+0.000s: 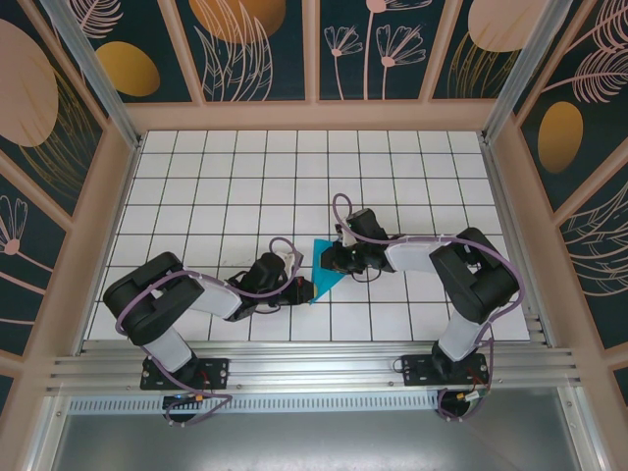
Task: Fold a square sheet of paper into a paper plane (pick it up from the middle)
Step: Fourth fold the wing at the center of the table.
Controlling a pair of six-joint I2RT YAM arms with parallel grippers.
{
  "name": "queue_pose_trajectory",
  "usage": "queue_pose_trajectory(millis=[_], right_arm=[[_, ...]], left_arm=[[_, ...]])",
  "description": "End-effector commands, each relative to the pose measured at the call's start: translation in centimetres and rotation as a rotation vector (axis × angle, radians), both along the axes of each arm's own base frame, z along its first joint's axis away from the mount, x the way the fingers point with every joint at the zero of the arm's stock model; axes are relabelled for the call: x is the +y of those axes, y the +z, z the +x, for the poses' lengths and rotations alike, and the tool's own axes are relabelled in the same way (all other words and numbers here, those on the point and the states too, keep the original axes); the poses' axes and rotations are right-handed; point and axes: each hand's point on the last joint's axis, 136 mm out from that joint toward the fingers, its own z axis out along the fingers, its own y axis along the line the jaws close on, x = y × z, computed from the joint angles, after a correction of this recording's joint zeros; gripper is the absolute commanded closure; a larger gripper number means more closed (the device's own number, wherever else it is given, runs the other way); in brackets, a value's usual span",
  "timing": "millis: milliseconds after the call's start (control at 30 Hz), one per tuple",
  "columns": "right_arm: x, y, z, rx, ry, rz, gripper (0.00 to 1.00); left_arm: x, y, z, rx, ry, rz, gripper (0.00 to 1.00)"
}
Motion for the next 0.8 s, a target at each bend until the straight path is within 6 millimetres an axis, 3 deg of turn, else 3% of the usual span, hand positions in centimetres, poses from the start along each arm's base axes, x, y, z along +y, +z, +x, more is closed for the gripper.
queue_pose_trajectory(millis=[0,567,767], right_arm=[[1.9,3.5,-0.1,-0.067,0.084,0.127,0.8],[1.6,-0.6,1.2,-0.018,0.05,0.034,0.81],[0.6,-2.2,1.0,0.001,0.019,-0.025,0.82]], left_arm=[[0.8,-1.2,0.0,0.04,0.043,0.016,1.0],[1.1,-1.3,-0.4,0.061,0.042,0.008,1.0],[1.5,-1.8,-0.3,0.062,0.045,0.051,0.94]])
